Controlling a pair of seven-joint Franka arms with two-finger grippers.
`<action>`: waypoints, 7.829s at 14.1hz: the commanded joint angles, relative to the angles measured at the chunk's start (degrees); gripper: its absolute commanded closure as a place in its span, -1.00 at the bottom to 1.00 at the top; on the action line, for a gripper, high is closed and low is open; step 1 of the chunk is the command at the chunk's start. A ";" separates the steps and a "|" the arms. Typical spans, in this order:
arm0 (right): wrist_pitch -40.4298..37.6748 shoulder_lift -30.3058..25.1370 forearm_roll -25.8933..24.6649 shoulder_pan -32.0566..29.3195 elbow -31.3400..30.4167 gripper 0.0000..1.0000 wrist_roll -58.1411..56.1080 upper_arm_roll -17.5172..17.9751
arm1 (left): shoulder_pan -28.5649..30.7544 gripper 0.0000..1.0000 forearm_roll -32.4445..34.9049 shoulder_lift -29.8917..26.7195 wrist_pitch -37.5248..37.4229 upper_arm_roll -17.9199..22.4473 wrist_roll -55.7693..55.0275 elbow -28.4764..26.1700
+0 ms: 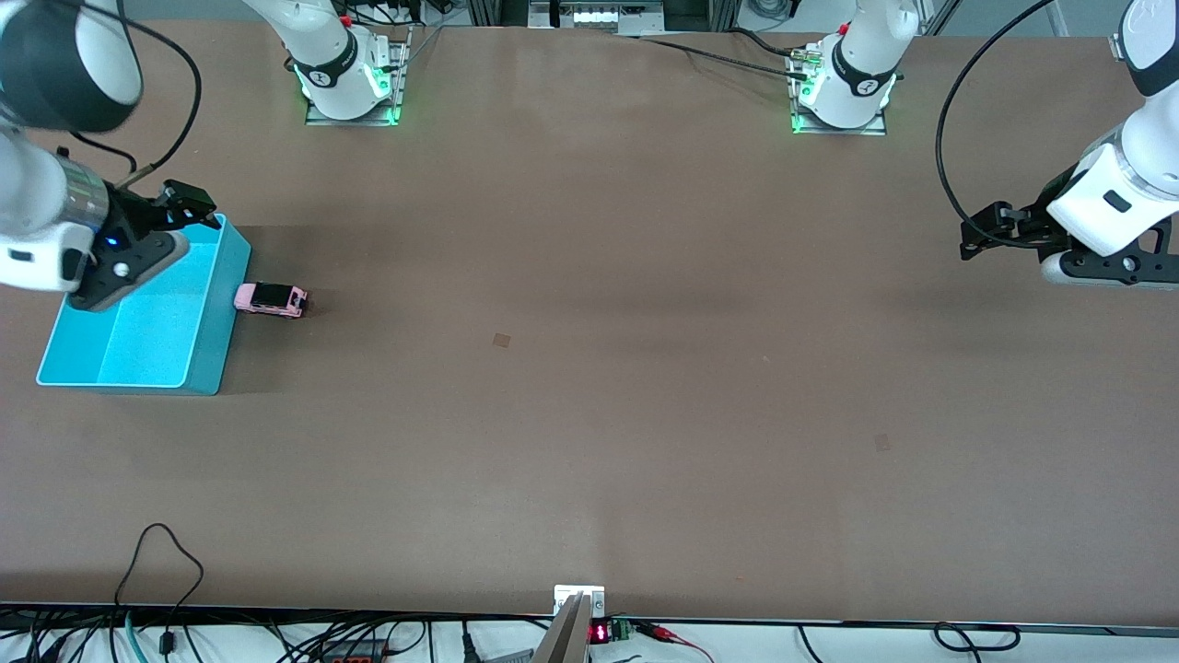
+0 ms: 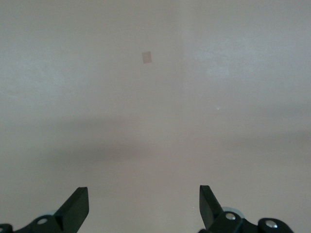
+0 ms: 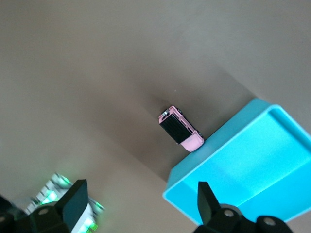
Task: Wind and store pink jeep toy
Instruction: 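Move the right gripper over the pink jeep beside the cyan bin, then close the right gripper on the pink jeep and lift it, then carry the jeep over the cyan bin and lower it inside, then open the right gripper and raise it away from the bin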
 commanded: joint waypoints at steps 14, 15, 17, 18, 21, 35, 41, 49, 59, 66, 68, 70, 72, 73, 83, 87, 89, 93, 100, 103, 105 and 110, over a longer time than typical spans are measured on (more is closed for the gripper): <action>50.62 -0.58 -4.34 -8.92 -38.37 -1.00 -40.08 0.37 | -0.15 -1.00 0.56 -0.73 -1.54 -0.02 -0.04 0.66; 52.98 -0.40 -4.33 -8.92 -39.94 -1.00 -40.08 0.46 | -0.15 -1.00 0.56 -0.73 -1.54 -0.11 -0.04 0.66; 59.74 -0.14 -4.42 -8.84 -43.81 -1.00 -40.17 0.46 | -0.15 -1.00 0.56 -0.72 -1.54 -0.02 -0.04 0.66; 61.77 0.47 -4.42 -8.92 -44.61 -1.00 -40.25 0.46 | -0.15 -1.00 0.56 -0.81 -1.71 -0.11 -0.04 0.57; 65.04 2.67 -4.42 -8.92 -44.88 -1.00 -41.31 0.46 | -0.15 -1.00 0.56 -0.73 -1.80 -0.02 -0.04 0.66; 68.12 5.58 -4.51 -9.80 -44.80 1.00 -41.93 0.63 | -0.07 -1.00 0.56 -0.90 -3.12 -1.43 -0.04 0.66; 59.01 3.55 3.04 -7.44 -36.74 1.00 -40.26 1.07 | -0.07 -1.00 0.56 -0.90 -3.12 -1.51 -0.04 0.75; 43.34 1.36 11.40 -7.16 -21.07 1.00 -23.51 0.28 | 0.28 -1.00 0.56 -0.90 -3.29 -1.42 -0.04 0.75; 31.82 -0.93 -4.50 -13.48 -19.57 1.00 20.72 -3.67 | 0.37 -1.00 0.56 -0.90 -3.21 -1.25 -0.04 0.75; 46.65 3.55 -5.39 -20.78 -28.25 1.00 22.94 -3.67 | 0.46 -1.00 0.47 -0.90 -3.56 -1.25 -0.04 0.75; 49.04 5.74 -5.39 -22.37 -28.97 1.00 22.94 -3.59 | 0.46 -1.00 0.56 -0.64 -3.12 -1.25 -0.04 1.36; 50.88 7.50 -5.39 -23.42 -29.67 1.00 23.03 -3.59 | -0.24 -1.00 0.56 -0.55 -3.47 -1.69 -0.12 2.33; 56.23 9.52 -5.39 -23.95 -31.78 1.00 22.76 -3.59 | -0.16 -1.00 0.56 -0.46 -3.47 -4.67 -0.47 2.33; 58.08 10.40 -5.39 -24.74 -32.66 1.00 22.68 -3.59 | -0.15 -1.00 0.56 -0.46 -3.38 -4.76 -0.48 2.42; 57.40 10.94 -5.48 -24.48 -32.32 -1.00 22.06 -3.32 | -0.15 -1.00 0.56 -0.46 -3.38 -4.76 -0.39 2.68; 47.94 7.08 -5.39 -22.20 -27.33 -1.00 22.06 -2.09 | 0.20 -1.00 0.56 -0.46 -3.38 -4.68 -0.21 2.68; 39.16 5.06 -5.39 -19.40 -22.14 -1.00 21.97 -2.09 | 0.37 -1.00 0.47 -0.46 -3.47 -4.42 -0.21 2.68; 23.50 3.82 -4.78 -13.42 -11.50 -1.00 22.58 -2.09 | 0.99 -1.00 0.47 -0.46 -3.56 -3.97 -0.04 2.68; 21.37 -4.69 -2.31 -5.24 -9.37 -1.00 30.05 -2.00 | 1.96 -1.00 0.47 -0.37 -3.47 -4.06 -0.04 2.68; 18.74 -8.82 2.85 -3.75 -9.29 -1.00 30.32 -2.44 | 2.04 -1.00 0.47 -0.29 -3.47 -4.15 0.05 2.59; 16.36 -11.72 4.63 -3.74 -8.94 -1.00 30.32 -2.09 | 1.95 -1.00 0.47 -0.29 -3.47 -4.15 -0.04 2.68; 13.46 -15.78 4.81 -0.58 -8.06 -1.00 30.58 -1.47 | 1.95 -1.00 0.47 -0.11 -3.21 -4.24 -0.04 2.68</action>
